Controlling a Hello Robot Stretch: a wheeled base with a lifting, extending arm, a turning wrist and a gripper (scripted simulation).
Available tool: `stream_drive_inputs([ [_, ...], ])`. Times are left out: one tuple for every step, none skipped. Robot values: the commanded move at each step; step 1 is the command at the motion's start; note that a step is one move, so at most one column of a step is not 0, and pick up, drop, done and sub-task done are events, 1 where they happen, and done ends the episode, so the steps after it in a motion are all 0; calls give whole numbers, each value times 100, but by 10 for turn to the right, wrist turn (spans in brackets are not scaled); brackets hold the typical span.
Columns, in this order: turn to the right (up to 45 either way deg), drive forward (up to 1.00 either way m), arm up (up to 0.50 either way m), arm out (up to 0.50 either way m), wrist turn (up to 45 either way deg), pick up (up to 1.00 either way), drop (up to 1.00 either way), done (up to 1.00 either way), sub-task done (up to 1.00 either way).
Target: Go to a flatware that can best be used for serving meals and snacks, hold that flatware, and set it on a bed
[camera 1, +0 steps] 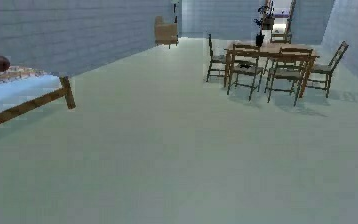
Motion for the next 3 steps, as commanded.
stream_drive_inputs([
  [0,100,0,0,0,0,0,0,0],
  [0,100,0,0,0,0,0,0,0],
  [0,100,0,0,0,0,0,0,0],
])
